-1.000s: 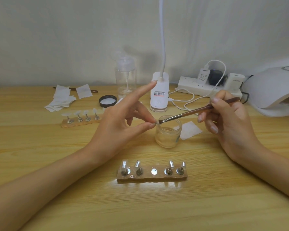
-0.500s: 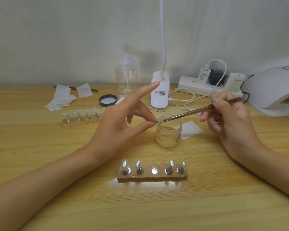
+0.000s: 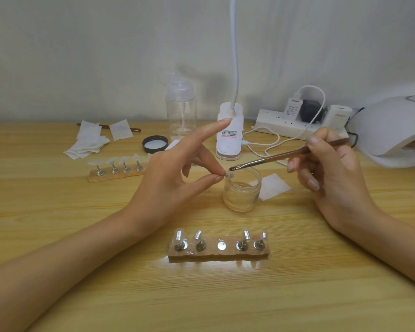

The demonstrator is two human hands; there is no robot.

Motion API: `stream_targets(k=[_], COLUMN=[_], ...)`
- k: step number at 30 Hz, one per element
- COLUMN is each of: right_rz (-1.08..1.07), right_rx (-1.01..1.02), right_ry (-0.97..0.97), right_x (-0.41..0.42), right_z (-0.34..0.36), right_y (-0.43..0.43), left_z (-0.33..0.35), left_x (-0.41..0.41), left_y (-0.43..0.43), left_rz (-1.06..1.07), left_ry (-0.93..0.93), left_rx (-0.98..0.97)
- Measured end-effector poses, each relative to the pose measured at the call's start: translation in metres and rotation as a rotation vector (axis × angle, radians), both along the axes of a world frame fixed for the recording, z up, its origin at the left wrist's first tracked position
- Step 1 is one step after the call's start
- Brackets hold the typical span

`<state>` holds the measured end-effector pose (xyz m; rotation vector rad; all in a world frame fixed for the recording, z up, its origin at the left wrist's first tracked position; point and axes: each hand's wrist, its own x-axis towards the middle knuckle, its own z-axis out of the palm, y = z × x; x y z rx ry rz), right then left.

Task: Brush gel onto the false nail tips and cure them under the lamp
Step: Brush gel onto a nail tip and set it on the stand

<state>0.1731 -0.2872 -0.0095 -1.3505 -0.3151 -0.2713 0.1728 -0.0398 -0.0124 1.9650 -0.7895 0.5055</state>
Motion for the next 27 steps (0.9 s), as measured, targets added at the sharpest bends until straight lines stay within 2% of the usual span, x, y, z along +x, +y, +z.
stream_targets(k=[6, 12, 18, 22, 27], right_rz=[-0.078, 0.010, -0.066, -0.034, -0.011], right_rx=[-0.028, -0.029, -0.034, -0.002, -0.059], right_ry=[0.062, -0.023, 0.019, -0.026, -0.040], right_x=[0.0008, -0.0027, -0.0020, -0.0036, -0.0041], right_z=[-0.0004, 0.0008, 0.0018, 0.0031, 0.0023], right_y=[-0.0002, 0.0013, 0.0001, 0.0013, 0.0032], left_z=[0.0001, 0.0008, 0.0014, 0.0025, 0.0043], left_x=[-0.0019, -0.0042, -0.0051, -0.0070, -0.0087], left_y=[-0.0011, -0.0035, -0.0043, -0.0048, -0.0055], left_rz=[0.001, -0.009, -0.008, -0.007, 0.009], left_ry=[0.056, 0.169, 0.291, 0.349, 0.405], left_rx=[-0.025, -0.094, -0.143, -0.161, -0.173])
